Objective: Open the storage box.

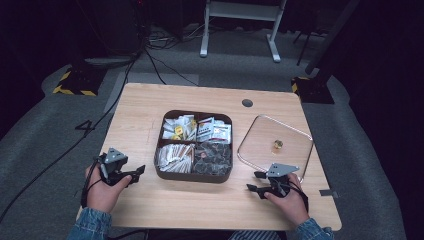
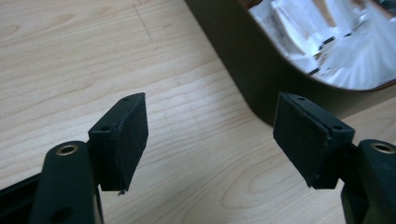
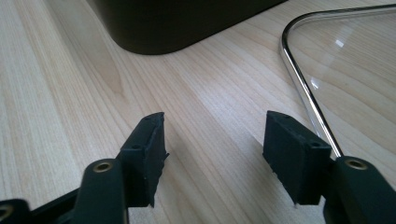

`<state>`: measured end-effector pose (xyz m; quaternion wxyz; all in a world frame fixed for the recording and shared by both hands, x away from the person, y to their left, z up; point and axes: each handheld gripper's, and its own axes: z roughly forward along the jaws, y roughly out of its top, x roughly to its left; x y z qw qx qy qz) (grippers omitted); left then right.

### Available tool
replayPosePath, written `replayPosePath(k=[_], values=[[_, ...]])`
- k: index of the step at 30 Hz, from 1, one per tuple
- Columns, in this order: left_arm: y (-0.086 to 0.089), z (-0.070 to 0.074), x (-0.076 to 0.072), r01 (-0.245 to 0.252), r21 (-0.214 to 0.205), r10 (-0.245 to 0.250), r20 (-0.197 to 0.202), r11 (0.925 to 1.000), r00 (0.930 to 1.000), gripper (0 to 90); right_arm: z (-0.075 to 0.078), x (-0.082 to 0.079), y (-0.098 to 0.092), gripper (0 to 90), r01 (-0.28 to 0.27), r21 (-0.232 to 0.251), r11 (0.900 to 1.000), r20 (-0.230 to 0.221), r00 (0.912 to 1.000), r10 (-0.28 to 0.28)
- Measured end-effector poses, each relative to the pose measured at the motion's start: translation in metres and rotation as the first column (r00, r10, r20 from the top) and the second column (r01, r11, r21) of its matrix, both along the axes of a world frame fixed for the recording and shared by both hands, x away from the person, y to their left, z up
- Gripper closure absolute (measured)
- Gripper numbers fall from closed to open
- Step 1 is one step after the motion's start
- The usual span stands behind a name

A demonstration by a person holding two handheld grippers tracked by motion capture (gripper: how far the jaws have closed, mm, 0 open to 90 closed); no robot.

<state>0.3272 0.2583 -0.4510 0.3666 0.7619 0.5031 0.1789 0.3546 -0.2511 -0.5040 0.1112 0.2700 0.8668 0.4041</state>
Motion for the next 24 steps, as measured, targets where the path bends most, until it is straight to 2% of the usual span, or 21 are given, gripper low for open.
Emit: replayPosePath(k=[2, 9, 15, 18, 24], values=[[-0.002, 0.005, -0.001, 0.009, -0.006, -0.009, 0.008, 0.9999, 0.9999, 26.9, 0.0, -0.001, 0.002, 36.2, -0.01, -0.021, 0.9997, 0.018, 0.9998, 0.01], [-0.007, 0.017, 0.002, 0.014, -0.034, -0.013, 0.032, 0.9993, 0.9994, 26.7, 0.0, -0.001, 0.003, 35.7, -0.015, -0.022, 0.9997, 0.02, 0.9997, 0.015], [-0.018, 0.035, 0.01, 0.031, -0.055, -0.027, 0.067, 0.998, 0.9974, 27.0, -0.001, -0.001, 0.003, 35.9, -0.017, -0.02, 0.9997, 0.019, 0.9997, 0.017], [-0.023, 0.039, 0.014, 0.036, -0.062, -0.031, 0.08, 0.9974, 0.9963, 27.0, -0.001, -0.001, 0.003, 36.1, -0.017, -0.02, 0.9997, 0.02, 0.9997, 0.017], [-0.029, 0.04, 0.019, 0.04, -0.057, -0.035, 0.082, 0.9976, 0.996, 27.1, -0.001, -0.001, 0.003, 36.2, -0.018, -0.019, 0.9996, 0.019, 0.9996, 0.019]])
